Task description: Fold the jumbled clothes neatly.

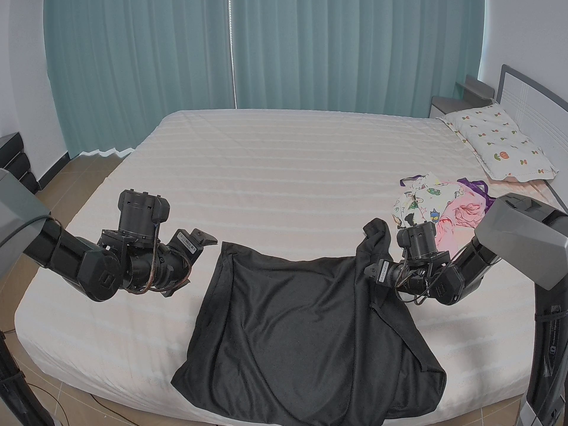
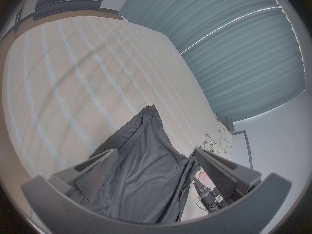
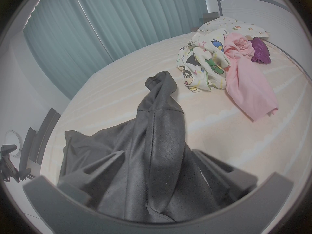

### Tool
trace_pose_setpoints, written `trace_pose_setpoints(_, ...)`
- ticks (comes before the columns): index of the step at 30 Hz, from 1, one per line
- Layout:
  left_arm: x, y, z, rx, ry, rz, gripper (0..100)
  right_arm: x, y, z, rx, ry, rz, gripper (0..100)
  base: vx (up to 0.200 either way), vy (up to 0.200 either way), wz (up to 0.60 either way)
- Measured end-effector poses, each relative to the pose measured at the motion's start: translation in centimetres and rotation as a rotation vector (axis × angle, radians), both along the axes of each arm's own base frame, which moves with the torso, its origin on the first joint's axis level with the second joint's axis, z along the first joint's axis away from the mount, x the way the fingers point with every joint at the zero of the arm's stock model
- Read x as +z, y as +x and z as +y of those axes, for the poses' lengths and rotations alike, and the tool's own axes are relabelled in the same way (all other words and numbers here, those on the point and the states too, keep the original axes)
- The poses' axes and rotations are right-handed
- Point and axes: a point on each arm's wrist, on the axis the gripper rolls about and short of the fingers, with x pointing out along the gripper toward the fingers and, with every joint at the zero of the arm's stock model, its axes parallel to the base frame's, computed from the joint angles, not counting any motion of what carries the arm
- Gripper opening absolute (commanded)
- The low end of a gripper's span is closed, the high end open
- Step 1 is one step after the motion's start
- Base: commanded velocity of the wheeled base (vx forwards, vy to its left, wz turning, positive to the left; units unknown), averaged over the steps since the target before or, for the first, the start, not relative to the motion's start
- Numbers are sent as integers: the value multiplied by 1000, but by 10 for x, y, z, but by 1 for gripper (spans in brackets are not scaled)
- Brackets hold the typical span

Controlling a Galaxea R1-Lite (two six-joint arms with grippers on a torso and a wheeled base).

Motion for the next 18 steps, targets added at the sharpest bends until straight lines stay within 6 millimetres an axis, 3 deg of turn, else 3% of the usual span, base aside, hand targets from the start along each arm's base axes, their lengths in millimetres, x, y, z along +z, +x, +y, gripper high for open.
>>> trace_pose_setpoints(10, -3, -1, 0, 16, -21, 16, 100, -9, 4, -4, -26, -22, 24, 0, 0, 0, 0)
trace_pose_setpoints(18, -6, -2, 1, 20, -24, 16, 100, 6, 6, -34, -89, -1, 2, 0, 0, 0, 0)
